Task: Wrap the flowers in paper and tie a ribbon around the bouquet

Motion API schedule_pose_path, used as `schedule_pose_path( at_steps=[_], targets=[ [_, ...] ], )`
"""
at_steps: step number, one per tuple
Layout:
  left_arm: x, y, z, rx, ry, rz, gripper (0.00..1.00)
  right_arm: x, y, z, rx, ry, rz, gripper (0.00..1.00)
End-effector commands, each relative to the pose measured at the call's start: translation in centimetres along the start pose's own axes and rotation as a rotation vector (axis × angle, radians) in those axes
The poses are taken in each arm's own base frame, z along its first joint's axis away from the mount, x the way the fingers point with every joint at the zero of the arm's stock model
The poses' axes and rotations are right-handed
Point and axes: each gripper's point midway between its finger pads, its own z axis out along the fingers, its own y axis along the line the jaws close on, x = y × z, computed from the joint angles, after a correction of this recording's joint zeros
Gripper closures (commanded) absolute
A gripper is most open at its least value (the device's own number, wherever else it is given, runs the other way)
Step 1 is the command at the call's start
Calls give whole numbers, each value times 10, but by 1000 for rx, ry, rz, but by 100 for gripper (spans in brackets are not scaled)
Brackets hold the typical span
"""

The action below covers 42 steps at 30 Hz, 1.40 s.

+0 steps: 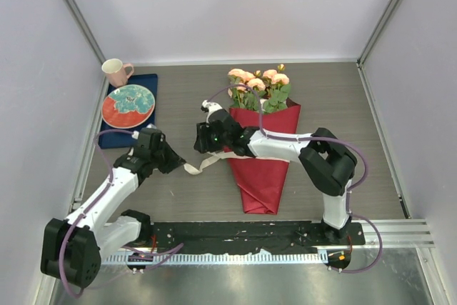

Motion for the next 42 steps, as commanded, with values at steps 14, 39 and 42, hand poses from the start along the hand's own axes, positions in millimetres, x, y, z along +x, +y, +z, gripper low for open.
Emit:
schedule_pose_path(
  at_steps=[14,39,42],
  targets=[
    [54,-182,-9,362,255,441,100,-45,-108,-186,345,-186,127,29],
    [-78,42,-156,-182,-597,-130,21,8,92,24,-148,4,-587,23],
    [-76,34,-154,-176,-558,-101,21,28,102,46,-185,34,-657,24]
  ],
)
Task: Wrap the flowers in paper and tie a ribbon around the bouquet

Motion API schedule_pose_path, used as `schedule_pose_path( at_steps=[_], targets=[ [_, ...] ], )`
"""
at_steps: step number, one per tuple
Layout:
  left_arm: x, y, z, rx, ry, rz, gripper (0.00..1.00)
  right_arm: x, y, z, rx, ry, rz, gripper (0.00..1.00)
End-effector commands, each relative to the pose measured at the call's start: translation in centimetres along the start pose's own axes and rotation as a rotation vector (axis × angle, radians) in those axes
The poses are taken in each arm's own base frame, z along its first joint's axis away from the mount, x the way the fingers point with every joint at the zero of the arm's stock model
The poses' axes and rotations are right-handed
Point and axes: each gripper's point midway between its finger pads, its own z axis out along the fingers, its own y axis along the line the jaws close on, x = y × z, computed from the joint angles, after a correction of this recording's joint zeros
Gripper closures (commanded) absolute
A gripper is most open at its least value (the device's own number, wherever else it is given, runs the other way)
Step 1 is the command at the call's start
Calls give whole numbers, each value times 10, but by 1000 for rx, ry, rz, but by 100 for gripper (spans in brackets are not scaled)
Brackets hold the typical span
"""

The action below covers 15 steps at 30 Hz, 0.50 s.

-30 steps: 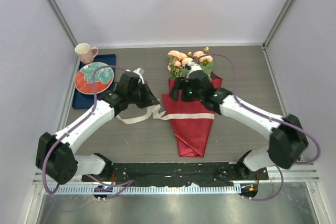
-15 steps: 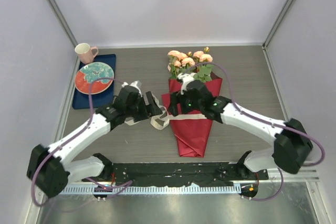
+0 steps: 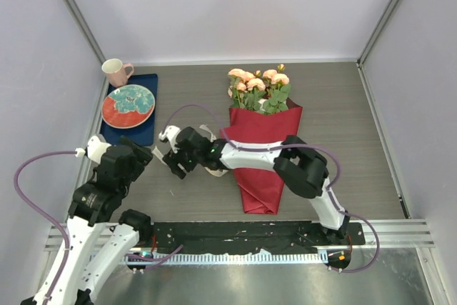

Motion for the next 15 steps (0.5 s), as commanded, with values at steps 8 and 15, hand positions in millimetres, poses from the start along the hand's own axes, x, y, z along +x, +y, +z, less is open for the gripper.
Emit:
schedule_pose_path(
  at_steps=[8,15],
  targets=[
    [-7,10,-1,-69,-23,12,23,-3,20,54,-11,1,-188,34],
    [-18,10,-9,-47,-68,3,26,-12,-6,61,141,-29,-141,83]
  ],
)
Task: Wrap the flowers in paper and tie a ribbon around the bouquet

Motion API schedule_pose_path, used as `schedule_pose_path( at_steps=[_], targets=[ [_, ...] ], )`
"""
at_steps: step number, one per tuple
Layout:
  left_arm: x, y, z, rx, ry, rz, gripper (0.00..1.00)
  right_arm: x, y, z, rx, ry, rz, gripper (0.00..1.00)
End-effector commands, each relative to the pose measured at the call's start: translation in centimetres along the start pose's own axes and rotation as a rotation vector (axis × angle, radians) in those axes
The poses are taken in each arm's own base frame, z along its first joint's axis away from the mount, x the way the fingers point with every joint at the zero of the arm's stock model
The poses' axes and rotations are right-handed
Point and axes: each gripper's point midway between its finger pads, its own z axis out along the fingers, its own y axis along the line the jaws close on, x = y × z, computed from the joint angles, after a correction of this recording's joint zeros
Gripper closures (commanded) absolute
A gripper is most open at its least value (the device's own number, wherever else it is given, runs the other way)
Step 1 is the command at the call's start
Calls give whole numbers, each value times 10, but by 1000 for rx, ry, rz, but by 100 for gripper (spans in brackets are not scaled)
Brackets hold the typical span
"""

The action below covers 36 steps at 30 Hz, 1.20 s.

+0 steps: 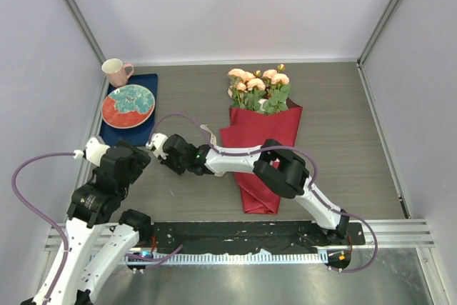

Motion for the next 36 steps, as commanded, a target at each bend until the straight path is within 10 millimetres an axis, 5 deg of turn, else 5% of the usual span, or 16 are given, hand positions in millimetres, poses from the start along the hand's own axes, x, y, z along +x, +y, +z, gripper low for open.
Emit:
schedule_pose_path(
  at_steps=[1,6,7,10,15,16,17,19,20,23,30,36],
  targets=[
    [-17,-3,-7,12,-61,-17,27,-28,-24,-4,117,-64,46,95],
    [-17,-13,-7,56,-52,15,27,-86,-41,-45,120,-194,199,100],
    [-16,-17,-7,72,-45,43,27,-110,-52,-68,118,-256,280,100],
    [-11,-43,-6,181,-8,79,27,-132,-70,-108,77,-347,436,100],
    [11,-97,-5,420,107,181,26,-145,-133,-219,136,-539,666,100],
    [15,-119,-4,501,129,193,23,-123,-140,-225,179,-517,747,100],
    [23,-131,-3,548,165,211,21,-123,-166,-262,258,-588,805,100],
    [40,-167,-20,746,283,245,20,-81,-180,-270,316,-557,916,100],
    [58,-177,-9,753,368,262,20,-68,-198,-293,352,-586,1012,100],
    [85,-221,-21,880,526,313,20,-15,-211,-305,436,-528,1126,100],
    [159,-270,-26,916,680,525,37,62,-209,-313,519,-346,1202,100],
    [210,-281,-8,910,676,701,26,102,-186,-304,520,-220,1305,100]
  ],
)
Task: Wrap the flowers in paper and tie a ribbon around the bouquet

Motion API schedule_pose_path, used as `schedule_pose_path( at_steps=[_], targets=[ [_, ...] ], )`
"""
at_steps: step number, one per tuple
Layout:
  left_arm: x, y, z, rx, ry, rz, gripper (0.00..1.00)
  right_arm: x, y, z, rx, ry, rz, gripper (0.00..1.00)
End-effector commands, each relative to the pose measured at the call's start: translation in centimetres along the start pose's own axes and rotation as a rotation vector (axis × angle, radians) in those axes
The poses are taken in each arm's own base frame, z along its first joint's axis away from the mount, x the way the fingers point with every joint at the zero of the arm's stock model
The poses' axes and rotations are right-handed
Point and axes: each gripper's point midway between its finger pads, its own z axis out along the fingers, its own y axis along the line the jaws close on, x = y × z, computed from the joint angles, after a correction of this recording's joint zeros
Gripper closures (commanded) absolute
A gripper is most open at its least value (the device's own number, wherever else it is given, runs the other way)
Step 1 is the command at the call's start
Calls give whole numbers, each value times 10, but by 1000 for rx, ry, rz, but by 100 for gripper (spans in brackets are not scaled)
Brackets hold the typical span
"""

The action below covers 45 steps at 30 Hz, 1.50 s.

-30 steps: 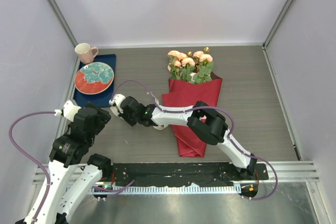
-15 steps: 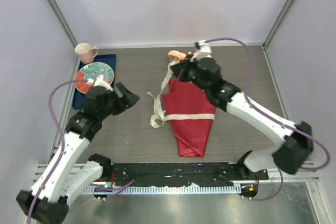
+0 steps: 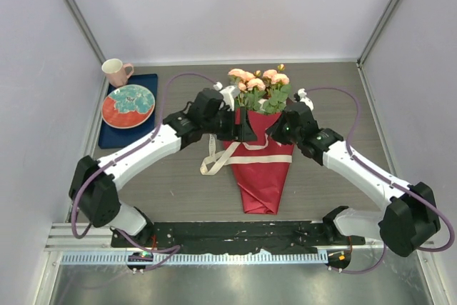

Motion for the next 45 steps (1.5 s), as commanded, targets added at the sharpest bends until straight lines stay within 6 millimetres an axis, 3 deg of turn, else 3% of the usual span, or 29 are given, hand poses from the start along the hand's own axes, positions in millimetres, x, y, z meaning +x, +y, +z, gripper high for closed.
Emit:
schedule_pose_path(
  at_steps=[1,6,9,14,18,22,30,33,35,37,38,39,40,41,42,44,45],
  targets=[
    [-7,-6,27,14,-8,123,26,20,-14,-7,28,52,65,100],
    [-5,-1,60,25,29,53,37,31,-40,3,98,64,39,100],
    [2,-4,74,52,58,39,28,30,-48,7,110,75,53,100],
    [18,-14,87,89,28,234,20,26,-44,5,78,88,122,100],
    [37,-22,96,148,28,348,20,26,-39,3,24,126,199,100],
    [34,-25,104,183,-1,388,23,25,-34,1,-10,144,242,100],
    [27,-6,125,85,5,414,51,22,-23,-4,-58,152,285,100],
    [24,-4,130,68,1,415,55,21,-20,-5,-74,150,296,100],
    [16,4,129,37,-18,390,84,19,-19,-5,-84,147,274,100],
    [12,10,131,29,-18,342,95,20,-25,-7,-118,164,88,74],
    [12,21,130,12,7,311,97,20,-32,-10,-108,152,5,60],
    [11,19,130,37,34,284,100,21,-43,-12,-72,138,-48,50],
    [22,27,133,44,97,246,100,22,-61,-15,-14,125,-144,48],
    [23,31,132,63,127,209,100,25,-65,-21,-27,108,-171,47],
    [23,21,130,118,161,198,100,26,-66,-23,-39,99,-191,43],
    [36,30,133,105,241,158,100,32,-70,-23,-45,93,-205,44],
    [35,23,133,130,256,158,100,35,-72,-21,-29,97,-211,44]
  ],
)
